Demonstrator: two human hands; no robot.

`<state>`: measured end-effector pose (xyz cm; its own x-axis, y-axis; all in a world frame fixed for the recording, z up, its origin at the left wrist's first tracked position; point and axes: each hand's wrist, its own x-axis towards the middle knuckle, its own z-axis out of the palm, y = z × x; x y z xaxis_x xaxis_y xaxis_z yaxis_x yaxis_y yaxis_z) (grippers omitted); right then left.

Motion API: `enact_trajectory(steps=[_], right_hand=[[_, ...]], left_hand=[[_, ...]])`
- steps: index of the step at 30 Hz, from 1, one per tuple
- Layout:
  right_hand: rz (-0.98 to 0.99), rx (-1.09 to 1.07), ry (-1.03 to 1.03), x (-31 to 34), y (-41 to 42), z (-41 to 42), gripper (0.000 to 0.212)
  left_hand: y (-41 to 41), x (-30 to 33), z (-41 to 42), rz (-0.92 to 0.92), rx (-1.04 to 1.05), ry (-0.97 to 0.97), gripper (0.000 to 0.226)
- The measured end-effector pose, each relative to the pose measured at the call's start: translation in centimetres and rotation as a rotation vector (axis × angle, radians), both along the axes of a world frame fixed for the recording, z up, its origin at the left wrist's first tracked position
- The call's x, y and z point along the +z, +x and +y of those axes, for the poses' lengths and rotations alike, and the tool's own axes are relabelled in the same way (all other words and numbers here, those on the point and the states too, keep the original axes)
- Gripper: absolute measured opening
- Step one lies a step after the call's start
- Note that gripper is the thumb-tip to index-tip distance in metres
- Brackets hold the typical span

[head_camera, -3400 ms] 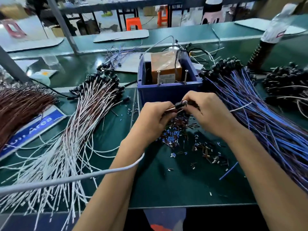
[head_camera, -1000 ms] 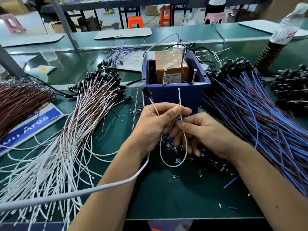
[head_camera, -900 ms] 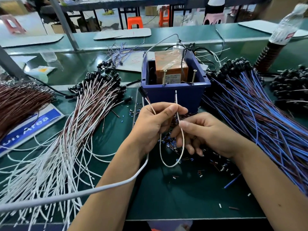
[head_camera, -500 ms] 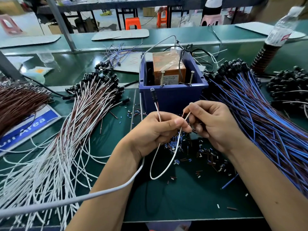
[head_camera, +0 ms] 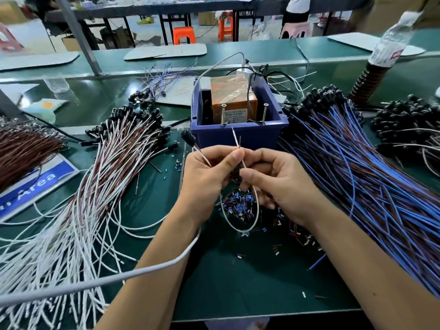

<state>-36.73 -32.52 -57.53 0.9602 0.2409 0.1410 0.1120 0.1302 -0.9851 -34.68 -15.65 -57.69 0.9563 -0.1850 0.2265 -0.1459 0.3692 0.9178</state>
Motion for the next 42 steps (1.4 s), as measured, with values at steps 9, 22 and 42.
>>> enact_trajectory(steps=[9, 22, 42], right_hand=[[-0.414, -0.503, -0.160, 0.1, -0.2, -0.3, 0.017], [-0.528, -0.741, -0.392, -0.4, 0.0, -0.4, 0.027], [-0.555, -0.678, -0.429, -0.3, -0.3, -0.1, 0.037]], left_hand=[[0.1, 0.2, 0.2, -0.195, 0.311, 0.015, 0.023], [0.6, -0.2, 0.4, -0.078, 0.519, 0.125, 0.006], [1.8, 0.4, -0.9, -0.108, 0.566, 0.101, 0.010]])
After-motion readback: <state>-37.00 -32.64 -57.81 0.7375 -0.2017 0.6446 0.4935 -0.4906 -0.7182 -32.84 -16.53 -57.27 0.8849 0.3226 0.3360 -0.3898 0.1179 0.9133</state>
